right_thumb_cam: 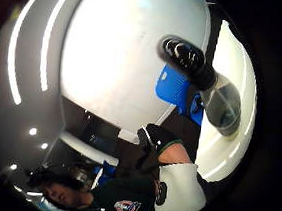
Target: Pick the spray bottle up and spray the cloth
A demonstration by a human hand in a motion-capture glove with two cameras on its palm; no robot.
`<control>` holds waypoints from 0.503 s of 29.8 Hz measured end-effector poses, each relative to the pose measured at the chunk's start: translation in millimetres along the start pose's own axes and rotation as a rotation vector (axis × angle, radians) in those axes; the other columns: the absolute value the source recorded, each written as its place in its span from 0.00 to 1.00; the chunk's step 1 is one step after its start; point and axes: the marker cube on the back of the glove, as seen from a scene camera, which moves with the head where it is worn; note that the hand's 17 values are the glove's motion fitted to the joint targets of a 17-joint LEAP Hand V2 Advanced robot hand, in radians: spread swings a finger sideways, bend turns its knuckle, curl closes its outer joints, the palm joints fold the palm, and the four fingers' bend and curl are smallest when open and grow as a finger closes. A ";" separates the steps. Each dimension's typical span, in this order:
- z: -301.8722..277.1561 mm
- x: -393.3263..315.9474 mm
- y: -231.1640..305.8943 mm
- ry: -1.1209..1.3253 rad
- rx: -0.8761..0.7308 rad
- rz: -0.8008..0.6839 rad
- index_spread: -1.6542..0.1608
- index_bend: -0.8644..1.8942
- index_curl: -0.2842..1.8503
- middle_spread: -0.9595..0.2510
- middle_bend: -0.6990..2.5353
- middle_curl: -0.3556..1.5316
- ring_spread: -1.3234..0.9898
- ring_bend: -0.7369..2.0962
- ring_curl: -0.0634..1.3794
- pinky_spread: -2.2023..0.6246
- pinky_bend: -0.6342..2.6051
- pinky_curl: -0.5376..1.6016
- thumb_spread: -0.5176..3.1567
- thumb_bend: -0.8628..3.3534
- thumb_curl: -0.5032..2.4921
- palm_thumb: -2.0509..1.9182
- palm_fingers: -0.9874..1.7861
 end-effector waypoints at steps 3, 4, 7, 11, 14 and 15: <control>-3.3 -10.1 14.1 -0.037 -0.025 -0.031 0.70 0.34 0.24 0.72 0.32 0.39 0.53 0.44 0.30 0.86 0.32 0.39 0.37 0.19 0.34 0.69 0.46; -5.3 -12.3 17.6 -0.033 -0.031 -0.048 0.70 0.34 0.24 0.72 0.32 0.39 0.53 0.44 0.30 0.86 0.32 0.39 0.37 0.20 0.34 0.69 0.46; -12.3 -18.9 26.8 0.004 -0.042 -0.106 0.70 0.35 0.23 0.72 0.32 0.38 0.53 0.44 0.30 0.86 0.32 0.40 0.37 0.20 0.33 0.69 0.46; -21.3 -33.0 41.3 0.057 -0.046 -0.187 0.69 0.35 0.23 0.72 0.31 0.38 0.53 0.44 0.29 0.86 0.32 0.40 0.37 0.19 0.32 0.68 0.46; -29.7 -40.6 53.3 0.122 -0.028 -0.271 0.69 0.35 0.23 0.73 0.31 0.38 0.54 0.44 0.29 0.86 0.32 0.40 0.38 0.19 0.32 0.68 0.46; -32.3 -42.8 58.1 0.150 -0.023 -0.298 0.69 0.36 0.23 0.73 0.31 0.38 0.53 0.44 0.29 0.86 0.32 0.40 0.38 0.19 0.32 0.67 0.47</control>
